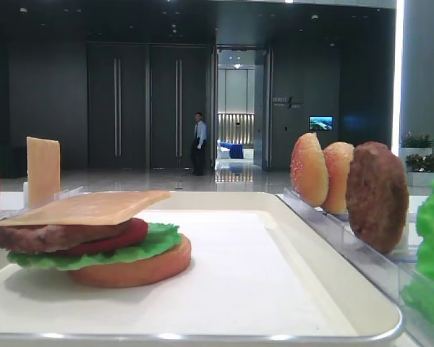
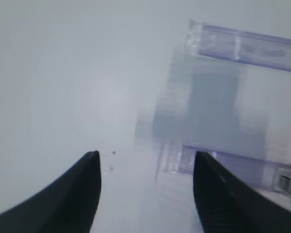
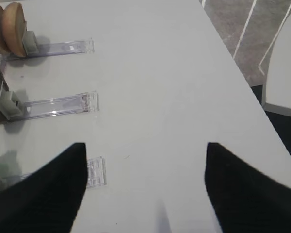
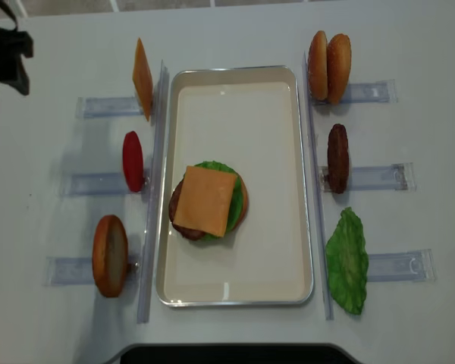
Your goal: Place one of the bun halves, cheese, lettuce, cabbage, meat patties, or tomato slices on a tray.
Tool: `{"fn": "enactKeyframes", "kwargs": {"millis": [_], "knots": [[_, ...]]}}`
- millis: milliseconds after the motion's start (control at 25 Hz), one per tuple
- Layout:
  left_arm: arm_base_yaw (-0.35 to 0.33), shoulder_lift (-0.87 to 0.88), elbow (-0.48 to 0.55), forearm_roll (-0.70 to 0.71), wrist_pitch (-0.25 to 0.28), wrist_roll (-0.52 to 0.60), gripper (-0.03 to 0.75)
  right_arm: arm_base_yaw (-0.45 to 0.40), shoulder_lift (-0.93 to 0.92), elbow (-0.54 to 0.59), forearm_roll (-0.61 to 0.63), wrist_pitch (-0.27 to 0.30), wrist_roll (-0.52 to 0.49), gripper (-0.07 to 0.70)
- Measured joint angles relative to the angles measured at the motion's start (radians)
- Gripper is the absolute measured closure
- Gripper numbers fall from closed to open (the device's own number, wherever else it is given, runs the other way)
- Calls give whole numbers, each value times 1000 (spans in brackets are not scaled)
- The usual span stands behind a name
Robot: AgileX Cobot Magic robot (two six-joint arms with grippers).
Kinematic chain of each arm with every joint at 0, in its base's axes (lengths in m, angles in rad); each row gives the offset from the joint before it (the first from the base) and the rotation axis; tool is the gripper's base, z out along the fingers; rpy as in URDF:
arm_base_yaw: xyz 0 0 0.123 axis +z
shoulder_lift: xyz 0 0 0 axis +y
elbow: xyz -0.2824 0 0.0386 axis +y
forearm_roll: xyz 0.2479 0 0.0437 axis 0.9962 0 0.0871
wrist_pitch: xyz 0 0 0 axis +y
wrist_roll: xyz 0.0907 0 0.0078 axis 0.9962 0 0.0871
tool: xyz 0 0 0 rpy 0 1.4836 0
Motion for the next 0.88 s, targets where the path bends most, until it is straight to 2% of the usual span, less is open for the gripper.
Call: {"fn": "enactKeyframes", "kwargs": {"millis": [80, 280, 480, 680, 880], "knots": [[37, 7, 0, 0, 8, 23, 255, 0, 0, 0, 0, 0, 0, 146], [43, 6, 52, -7, 13, 54, 255, 0, 0, 0, 1, 0, 0, 146], [43, -91, 278, 23, 13, 48, 268, 0, 0, 0, 1, 0, 0, 146], [43, -338, 500, 23, 17, 38, 323, 0, 0, 0, 1, 0, 0, 146], [43, -579, 677, 8, 35, 36, 339, 0, 0, 0, 1, 0, 0, 146]]}}
